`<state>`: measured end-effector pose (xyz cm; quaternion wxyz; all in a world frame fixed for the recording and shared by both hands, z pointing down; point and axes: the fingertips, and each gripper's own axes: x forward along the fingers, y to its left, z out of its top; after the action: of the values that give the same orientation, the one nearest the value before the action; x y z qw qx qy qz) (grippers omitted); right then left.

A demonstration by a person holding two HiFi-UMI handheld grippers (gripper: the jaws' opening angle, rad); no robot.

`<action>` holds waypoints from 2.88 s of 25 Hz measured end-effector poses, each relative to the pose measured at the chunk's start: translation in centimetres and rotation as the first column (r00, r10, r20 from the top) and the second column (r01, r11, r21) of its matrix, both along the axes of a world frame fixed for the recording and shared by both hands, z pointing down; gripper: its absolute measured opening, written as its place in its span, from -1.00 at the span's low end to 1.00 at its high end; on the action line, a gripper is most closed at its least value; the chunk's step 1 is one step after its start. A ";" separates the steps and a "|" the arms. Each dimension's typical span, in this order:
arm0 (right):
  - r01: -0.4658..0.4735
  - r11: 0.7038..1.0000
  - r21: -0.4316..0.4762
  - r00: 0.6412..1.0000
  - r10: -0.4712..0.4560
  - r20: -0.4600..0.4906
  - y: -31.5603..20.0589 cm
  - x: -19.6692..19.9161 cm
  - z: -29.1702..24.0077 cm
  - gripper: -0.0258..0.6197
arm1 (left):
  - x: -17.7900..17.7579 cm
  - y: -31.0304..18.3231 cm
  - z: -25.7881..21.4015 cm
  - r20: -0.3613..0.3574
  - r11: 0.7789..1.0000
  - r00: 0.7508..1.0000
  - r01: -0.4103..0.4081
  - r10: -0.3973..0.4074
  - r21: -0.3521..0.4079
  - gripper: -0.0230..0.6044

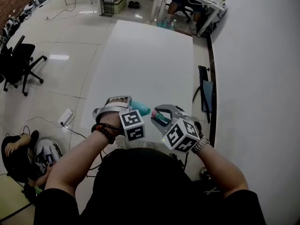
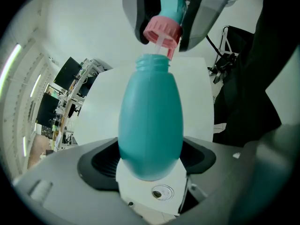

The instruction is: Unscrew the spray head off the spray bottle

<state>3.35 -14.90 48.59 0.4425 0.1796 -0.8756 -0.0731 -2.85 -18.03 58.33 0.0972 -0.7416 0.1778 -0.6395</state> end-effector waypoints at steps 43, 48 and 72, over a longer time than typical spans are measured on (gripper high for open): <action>-0.411 0.912 0.006 0.911 0.411 -0.027 -8.4 5.9 12.4 -0.52 | 2.6 -5.7 4.5 -0.555 0.942 0.764 0.236 -0.331 -0.237 0.41; -0.402 0.916 -0.011 0.915 0.401 -0.031 -9.4 5.3 13.6 -0.52 | 3.5 -6.5 4.9 -0.570 0.945 0.755 0.236 -0.324 -0.225 0.41; -0.322 0.940 -0.113 0.945 0.326 0.015 -7.3 3.5 14.8 -0.15 | 3.3 -5.7 4.4 -0.566 0.939 0.751 0.303 -0.341 -0.164 0.59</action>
<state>6.83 -22.15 63.38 0.4430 0.2979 -0.8440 0.0517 0.47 -23.68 62.76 -0.0971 -0.8630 0.3040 -0.3917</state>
